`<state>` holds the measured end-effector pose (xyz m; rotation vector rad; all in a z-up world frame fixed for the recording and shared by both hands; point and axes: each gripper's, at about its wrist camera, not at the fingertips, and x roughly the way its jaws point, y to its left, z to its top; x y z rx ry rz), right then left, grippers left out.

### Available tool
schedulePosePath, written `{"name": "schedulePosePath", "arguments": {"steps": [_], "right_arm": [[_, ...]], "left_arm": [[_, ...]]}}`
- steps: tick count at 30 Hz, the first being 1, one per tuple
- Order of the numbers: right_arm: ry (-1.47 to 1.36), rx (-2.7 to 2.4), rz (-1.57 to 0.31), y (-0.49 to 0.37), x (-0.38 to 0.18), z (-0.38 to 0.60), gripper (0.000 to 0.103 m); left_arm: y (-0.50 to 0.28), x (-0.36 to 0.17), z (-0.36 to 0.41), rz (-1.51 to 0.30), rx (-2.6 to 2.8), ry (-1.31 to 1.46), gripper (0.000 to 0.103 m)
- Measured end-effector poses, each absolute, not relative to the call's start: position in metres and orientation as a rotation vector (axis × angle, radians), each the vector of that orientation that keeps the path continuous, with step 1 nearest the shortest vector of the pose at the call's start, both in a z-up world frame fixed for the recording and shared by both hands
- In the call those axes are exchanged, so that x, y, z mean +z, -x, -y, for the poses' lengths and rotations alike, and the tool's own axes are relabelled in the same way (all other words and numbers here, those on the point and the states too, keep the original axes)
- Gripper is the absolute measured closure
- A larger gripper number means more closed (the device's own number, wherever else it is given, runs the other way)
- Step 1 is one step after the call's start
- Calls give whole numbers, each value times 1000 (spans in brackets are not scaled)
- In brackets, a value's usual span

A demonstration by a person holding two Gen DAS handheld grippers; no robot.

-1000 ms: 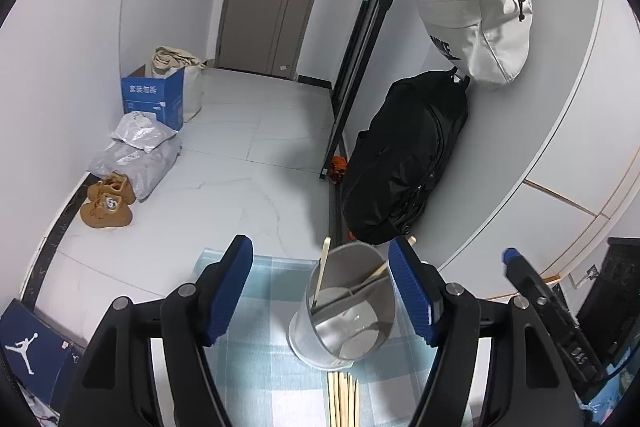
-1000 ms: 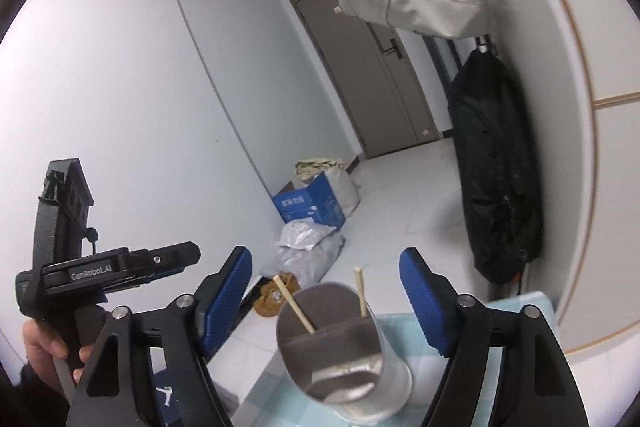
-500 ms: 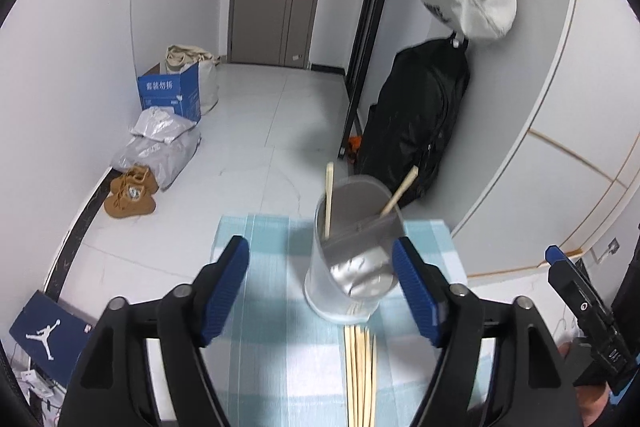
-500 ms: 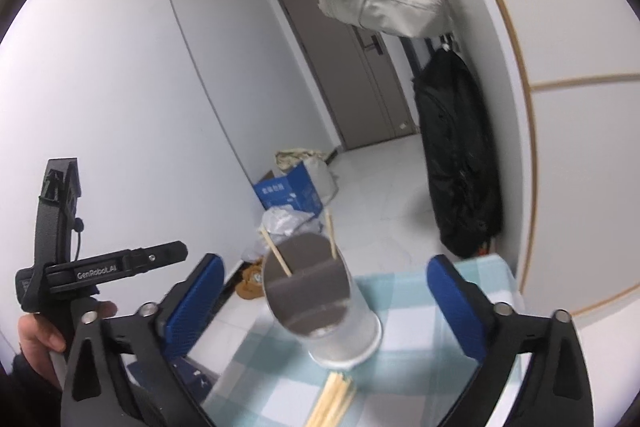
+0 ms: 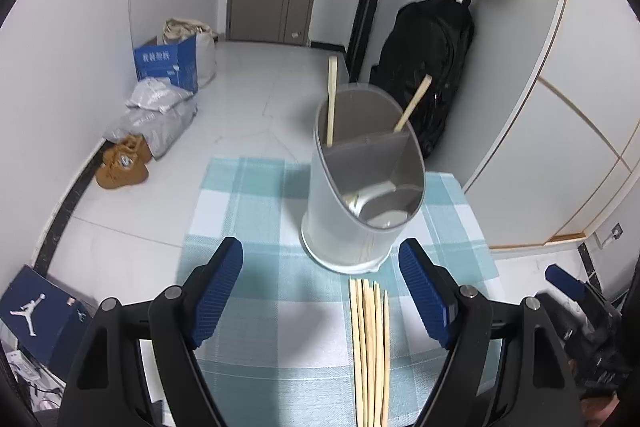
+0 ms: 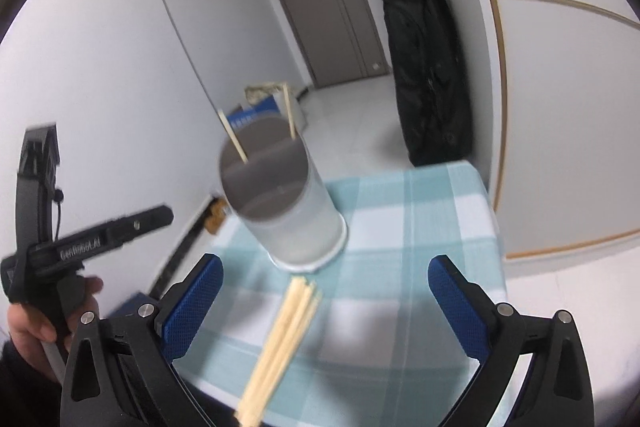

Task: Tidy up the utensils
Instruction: 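Withdraw both open tools from the holder back toward the chopstick bundle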

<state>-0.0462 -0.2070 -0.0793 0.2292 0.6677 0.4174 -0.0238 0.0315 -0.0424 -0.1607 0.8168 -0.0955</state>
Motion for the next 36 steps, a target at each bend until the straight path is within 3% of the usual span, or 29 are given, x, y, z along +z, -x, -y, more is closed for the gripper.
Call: {"name": "schedulePosePath", "arguments": {"steps": [6, 10, 16, 21, 23, 36], "right_arm": [[-159, 439, -824, 35, -107, 195, 6], [-157, 446, -979, 18, -132, 185, 34], [-134, 419, -1103, 2, -153, 172, 58], [-132, 409, -1158, -8, -163, 163, 62], [-139, 389, -1177, -14, -170, 158, 70], [-68, 309, -1238, -39, -183, 108, 77]], "left_arm": [[18, -76, -42, -926, -85, 197, 26], [10, -82, -56, -962, -71, 233, 26], [6, -89, -77, -973, 25, 233, 26], [2, -89, -82, -971, 33, 220, 26], [-1, -90, -83, -973, 36, 202, 26], [-13, -101, -101, -1082, 46, 275, 26]]}}
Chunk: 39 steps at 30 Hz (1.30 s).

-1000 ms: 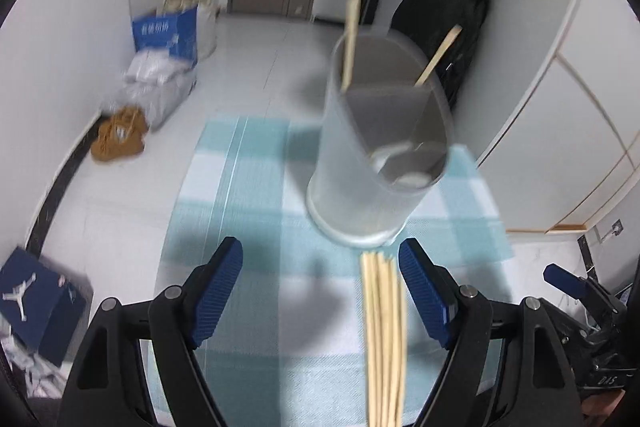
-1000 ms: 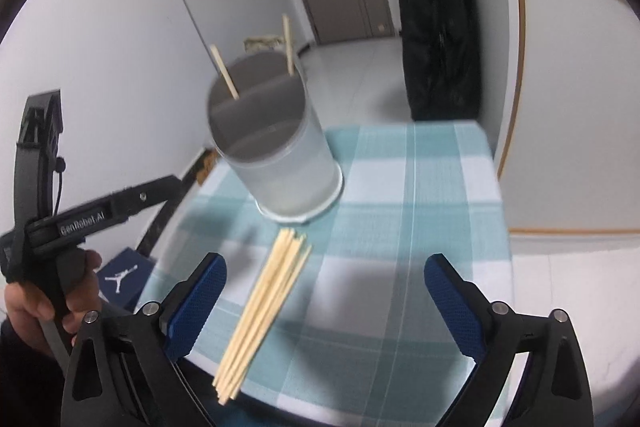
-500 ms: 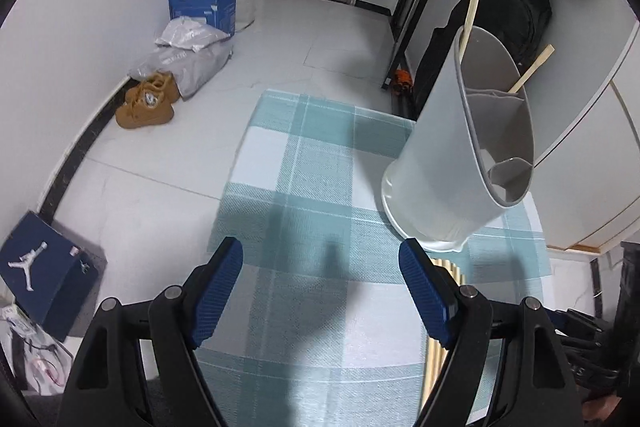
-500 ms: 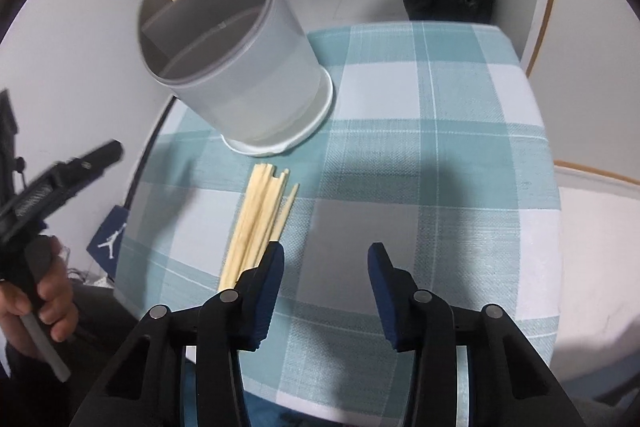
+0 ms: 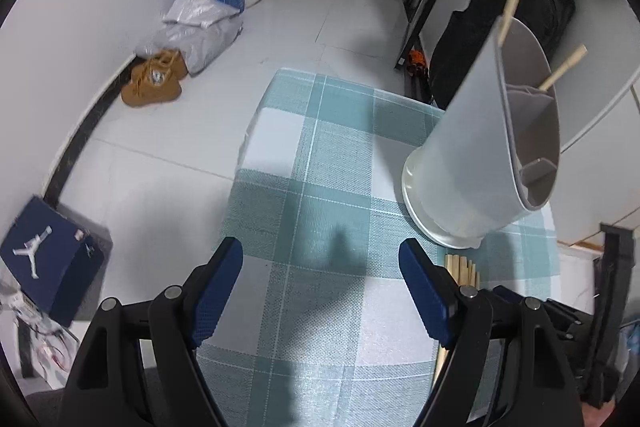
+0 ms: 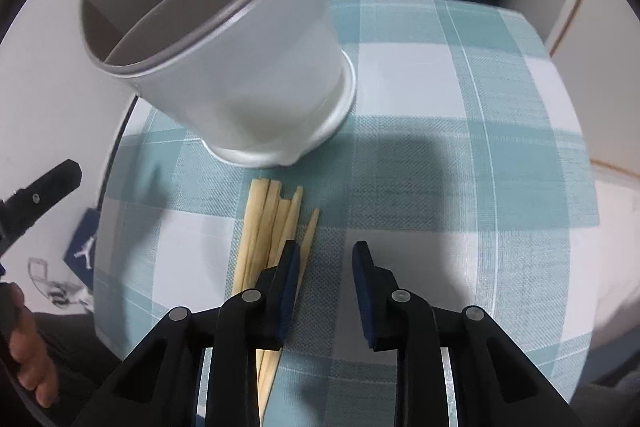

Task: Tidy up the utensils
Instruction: 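Withdraw both open tools from the holder back toward the chopstick bundle, then lower the right tool to the bundle and grasp one chopstick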

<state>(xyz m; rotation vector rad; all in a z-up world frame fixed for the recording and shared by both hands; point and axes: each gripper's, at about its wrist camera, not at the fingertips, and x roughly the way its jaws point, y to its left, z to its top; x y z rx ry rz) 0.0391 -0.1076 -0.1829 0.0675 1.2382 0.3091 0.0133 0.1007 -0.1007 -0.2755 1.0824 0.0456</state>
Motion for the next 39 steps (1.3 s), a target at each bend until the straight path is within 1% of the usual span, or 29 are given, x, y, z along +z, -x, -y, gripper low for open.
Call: {"name": "schedulePosePath", "arguments": {"steps": [2, 5, 9, 13, 16, 17, 18, 19, 23, 27, 35, 39], "right_arm": [[-14, 286, -1251, -40, -183, 101, 81], [20, 262, -1259, -39, -183, 95, 81], [135, 249, -1247, -37, -186, 80, 82], [112, 229, -1253, -44, -186, 79, 82], [109, 218, -1243, -48, -187, 74, 85], [93, 220, -1240, -49, -187, 74, 94], [58, 228, -1243, -50, -187, 76, 98], [31, 232, -1244, -50, -187, 80, 99], [-14, 250, -1228, -53, -188, 97, 100], [-166, 262, -1196, -57, -183, 125, 100], [-490, 319, -1041, -58, -162, 199, 100], [-582, 364, -950, -47, -160, 229, 100]], "left_arm": [[-16, -102, -105, -1091, 49, 299, 26], [-18, -102, -107, -1096, 62, 308, 26], [-18, -102, -109, -1102, 64, 328, 26], [-20, -106, -110, -1124, 77, 331, 26], [-21, -109, -110, -1134, 79, 334, 26], [-22, -109, -110, -1137, 80, 330, 26], [-22, -109, -110, -1140, 81, 325, 26], [-22, -111, -108, -1143, 82, 318, 26], [-21, -113, -100, -1158, 60, 295, 26], [-18, -117, -85, -1179, -4, 266, 26], [-12, -128, -43, -1243, -151, 207, 26], [-10, -134, -33, -1262, -160, 183, 26]]}}
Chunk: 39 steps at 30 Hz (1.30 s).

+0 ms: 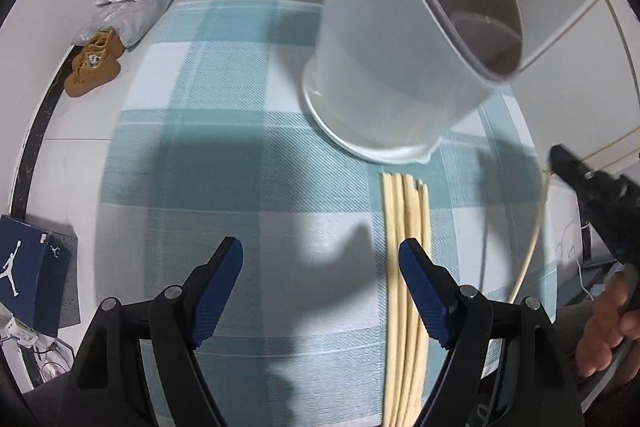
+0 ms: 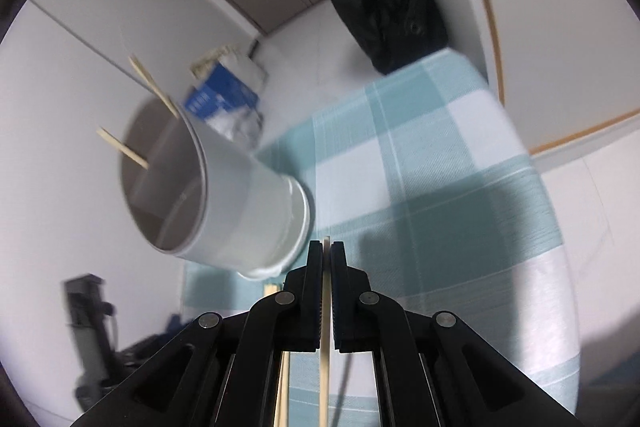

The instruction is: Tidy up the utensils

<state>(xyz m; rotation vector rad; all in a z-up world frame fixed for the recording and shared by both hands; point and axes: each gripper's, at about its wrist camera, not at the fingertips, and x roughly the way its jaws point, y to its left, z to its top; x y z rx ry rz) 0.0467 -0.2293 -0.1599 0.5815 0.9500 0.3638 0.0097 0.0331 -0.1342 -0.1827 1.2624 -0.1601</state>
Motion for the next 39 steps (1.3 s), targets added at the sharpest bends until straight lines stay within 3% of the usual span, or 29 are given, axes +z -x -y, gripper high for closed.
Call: {"name": "schedulePosePath", "arguments": {"steps": [9, 39], "right_arm": [[-810, 384, -876, -42, -154, 269, 100], [-742, 386, -775, -24, -127, 291, 100]], "left_arm": [[-6, -144, -13, -1300, -109, 65, 26], [-30, -152, -2, -1239, 19, 22, 26]]}}
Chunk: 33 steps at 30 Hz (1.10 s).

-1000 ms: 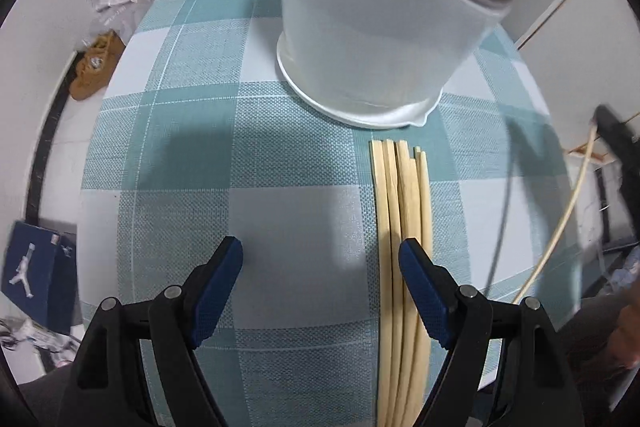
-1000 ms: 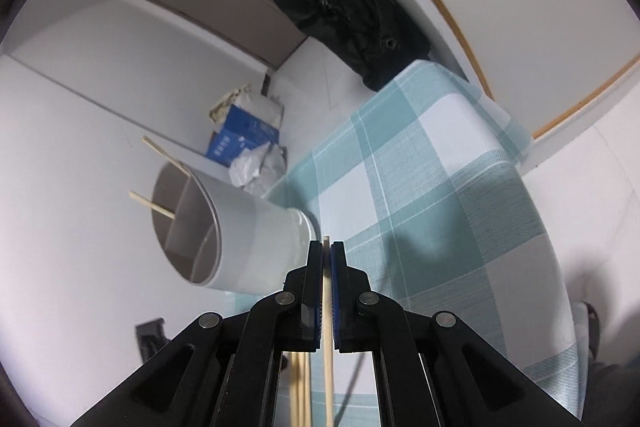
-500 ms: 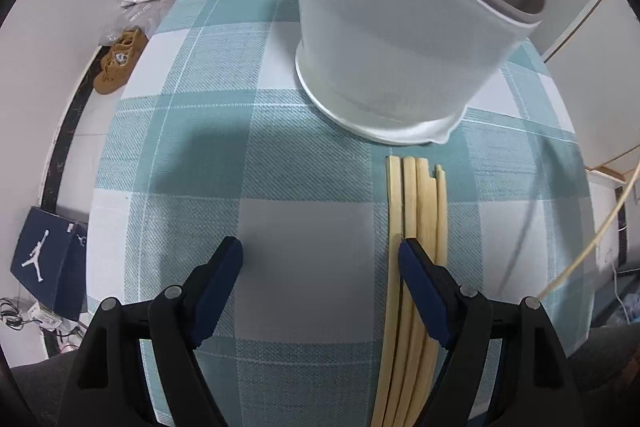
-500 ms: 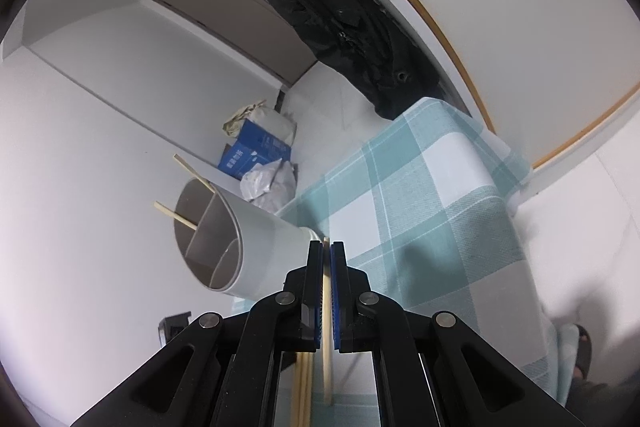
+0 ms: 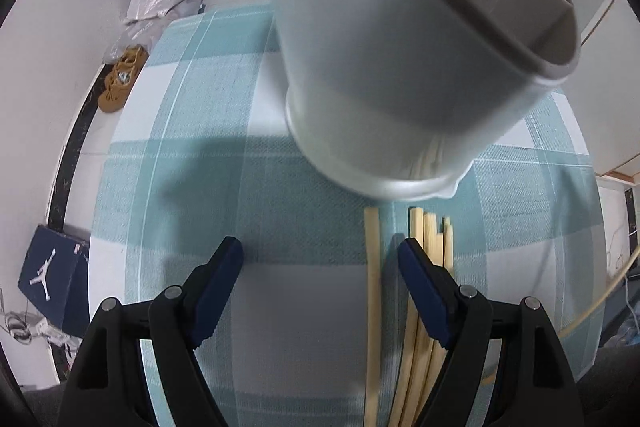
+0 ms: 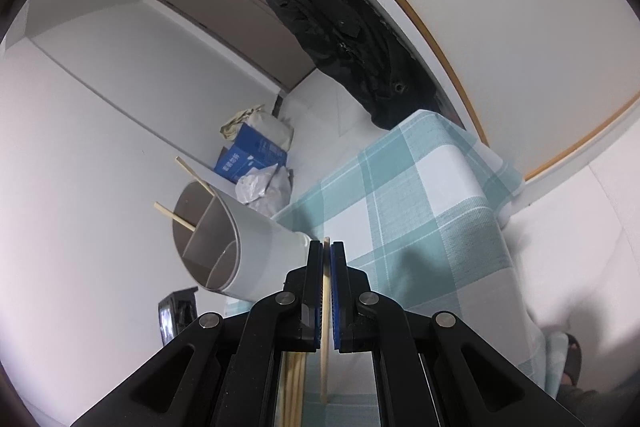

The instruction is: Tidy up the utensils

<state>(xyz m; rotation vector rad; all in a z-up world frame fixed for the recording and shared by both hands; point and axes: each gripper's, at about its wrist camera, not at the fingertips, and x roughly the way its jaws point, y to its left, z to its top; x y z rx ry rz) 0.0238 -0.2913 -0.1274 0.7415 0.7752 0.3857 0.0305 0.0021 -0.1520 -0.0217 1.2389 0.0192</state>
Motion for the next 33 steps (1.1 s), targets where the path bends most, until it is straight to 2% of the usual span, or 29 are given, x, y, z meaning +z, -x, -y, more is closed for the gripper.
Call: {"name": "schedulePosePath", "arguments": {"steps": [2, 3, 4, 7, 8, 10, 12, 27, 33], "right_arm": [[-746, 383, -779, -24, -128, 292, 100], [-748, 379, -781, -25, -129, 293, 100], [-752, 378, -783, -25, -130, 294, 100], [-754, 379, -785, -27, -130, 293, 100], [-750, 381, -783, -27, -130, 292, 100], [-732, 388, -778, -27, -128, 289, 100], [-723, 396, -773, -26, -125, 286, 100], [-554, 435, -697, -7, -102, 254, 100], [-556, 428, -696, 1, -101, 252, 100]], "left_arm": [[-28, -151, 0, -1224, 7, 14, 33], [-27, -150, 0, -1219, 1, 15, 40], [-26, -149, 2, -1212, -7, 11, 53], [-24, -146, 10, -1196, -60, -29, 78], [-24, -145, 12, -1194, -74, -34, 81], [-22, -145, 17, -1192, -100, -42, 95], [-21, -145, 19, -1190, -112, -38, 100], [1, -109, -3, -1052, -197, 163, 103], [-2, -128, 3, -1165, -210, 175, 103]]}}
